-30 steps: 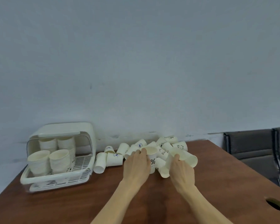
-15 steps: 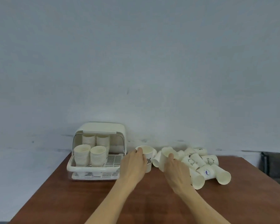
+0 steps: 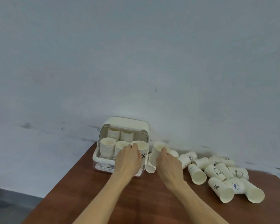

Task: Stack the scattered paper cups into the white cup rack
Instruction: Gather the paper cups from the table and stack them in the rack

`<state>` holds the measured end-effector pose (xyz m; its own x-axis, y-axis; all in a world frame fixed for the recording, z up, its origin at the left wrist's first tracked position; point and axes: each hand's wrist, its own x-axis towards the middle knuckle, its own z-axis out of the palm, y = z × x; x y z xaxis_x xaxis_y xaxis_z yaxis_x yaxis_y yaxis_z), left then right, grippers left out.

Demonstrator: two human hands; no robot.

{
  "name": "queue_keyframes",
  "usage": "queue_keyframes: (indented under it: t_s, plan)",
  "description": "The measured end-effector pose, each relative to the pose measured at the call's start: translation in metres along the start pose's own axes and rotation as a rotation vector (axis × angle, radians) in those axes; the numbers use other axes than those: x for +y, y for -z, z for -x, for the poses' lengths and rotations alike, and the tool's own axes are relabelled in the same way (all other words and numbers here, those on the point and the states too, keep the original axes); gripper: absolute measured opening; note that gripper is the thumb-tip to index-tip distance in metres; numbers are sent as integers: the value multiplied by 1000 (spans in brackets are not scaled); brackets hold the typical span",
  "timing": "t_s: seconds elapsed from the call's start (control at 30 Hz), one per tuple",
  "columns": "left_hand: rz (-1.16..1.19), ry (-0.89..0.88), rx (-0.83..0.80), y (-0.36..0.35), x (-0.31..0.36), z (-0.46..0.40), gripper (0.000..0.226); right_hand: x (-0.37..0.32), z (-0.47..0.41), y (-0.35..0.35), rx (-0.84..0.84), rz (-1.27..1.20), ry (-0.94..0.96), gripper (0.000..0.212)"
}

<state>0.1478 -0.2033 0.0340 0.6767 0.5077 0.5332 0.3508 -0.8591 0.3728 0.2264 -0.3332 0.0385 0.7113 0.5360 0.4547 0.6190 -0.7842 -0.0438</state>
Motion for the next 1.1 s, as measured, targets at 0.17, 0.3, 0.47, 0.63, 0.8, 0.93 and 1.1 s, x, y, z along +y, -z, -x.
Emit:
queue_keyframes:
  t_s: [0.17, 0.3, 0.47, 0.63, 0.8, 0.93, 1.1]
  plan:
    - [58, 76, 61, 11, -37, -5, 25, -34, -11, -2, -7, -33, 64, 20]
    - [90, 147, 122, 21, -71, -12, 25, -58, -25, -11, 45, -107, 107, 13]
    - [131, 177, 169, 26, -109, -33, 22, -85, -58, -25, 138, -216, 136, 11]
    - [127, 159, 198, 17, -133, -53, 23, -106, -89, -44, 159, -217, 138, 11]
    - [123, 123, 203, 6, -151, -68, 25, -116, -97, -74, 9, -59, 138, 21]
    - [99, 88, 179, 0, -159, -76, 26, -121, -93, -92, -89, 61, 135, 23]
    - [14, 20, 123, -7, -167, -78, 23, -128, -79, -102, -144, 104, 131, 32]
